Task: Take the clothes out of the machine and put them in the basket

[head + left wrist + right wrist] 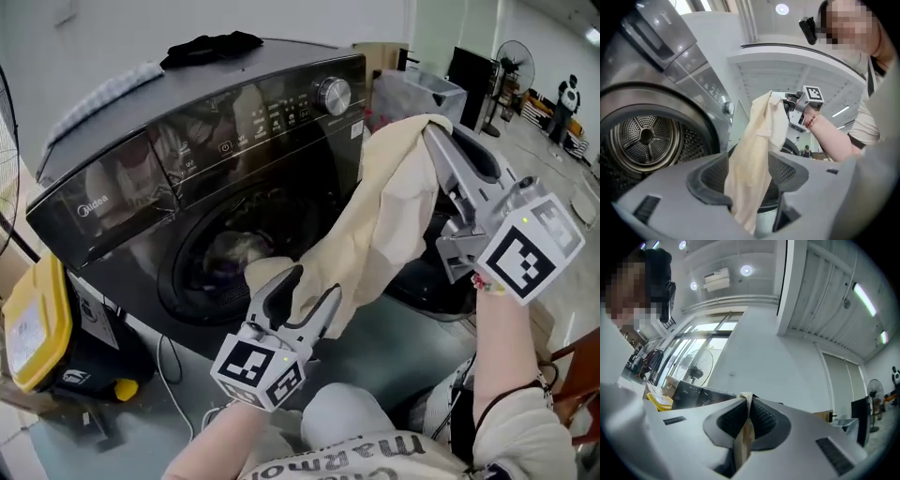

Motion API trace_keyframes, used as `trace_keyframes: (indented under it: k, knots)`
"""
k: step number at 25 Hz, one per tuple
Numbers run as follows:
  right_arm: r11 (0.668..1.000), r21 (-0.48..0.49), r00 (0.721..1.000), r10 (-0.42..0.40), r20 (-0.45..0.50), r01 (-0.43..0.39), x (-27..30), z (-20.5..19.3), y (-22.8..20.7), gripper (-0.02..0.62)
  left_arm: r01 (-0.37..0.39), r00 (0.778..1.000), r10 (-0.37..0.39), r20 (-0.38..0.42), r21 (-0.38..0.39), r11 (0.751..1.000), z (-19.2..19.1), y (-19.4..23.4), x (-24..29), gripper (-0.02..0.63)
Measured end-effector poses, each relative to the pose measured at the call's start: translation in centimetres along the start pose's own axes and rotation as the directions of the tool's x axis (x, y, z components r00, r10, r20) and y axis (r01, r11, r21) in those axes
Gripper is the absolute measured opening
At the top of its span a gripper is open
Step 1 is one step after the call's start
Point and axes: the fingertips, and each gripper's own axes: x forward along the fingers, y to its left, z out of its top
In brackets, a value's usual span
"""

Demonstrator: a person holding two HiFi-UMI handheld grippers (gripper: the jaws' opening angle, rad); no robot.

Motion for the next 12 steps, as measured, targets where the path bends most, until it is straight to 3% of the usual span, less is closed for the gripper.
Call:
trace_keyframes:
  k: [3,7,10,12]
  knots:
    - [1.0,0.011,1.0,-0.013,0.017,0.013,-1.6,2.2,-1.2,0.035,0.075,0.997,-0.075,0.009,0.007,0.997,1.4,-1.4,1.2,0.259]
    - [0.999,-0.019,0.999,-0.047,-0.009,0.047,-3.2,3.4,-1.4,0.035,0.166,0.985,-0.166,-0.038,-0.005,0.986,1.3,-2.9,2.0,0.259]
    - [0.998,-0.028,0.998,-0.064,-0.017,0.063,-3.2,4.0,-1.2,0.035,0.183,0.98,-0.184,-0.071,-0.019,0.983,1.5,-2.9,2.3,0.259]
    - [0.998,0.017,0.998,-0.054,-0.03,0.054,-2.9,3.9,-1.4,0.035,0.185,0.978,-0.189,-0.089,-0.048,0.982,1.6,-2.7,2.6,0.258]
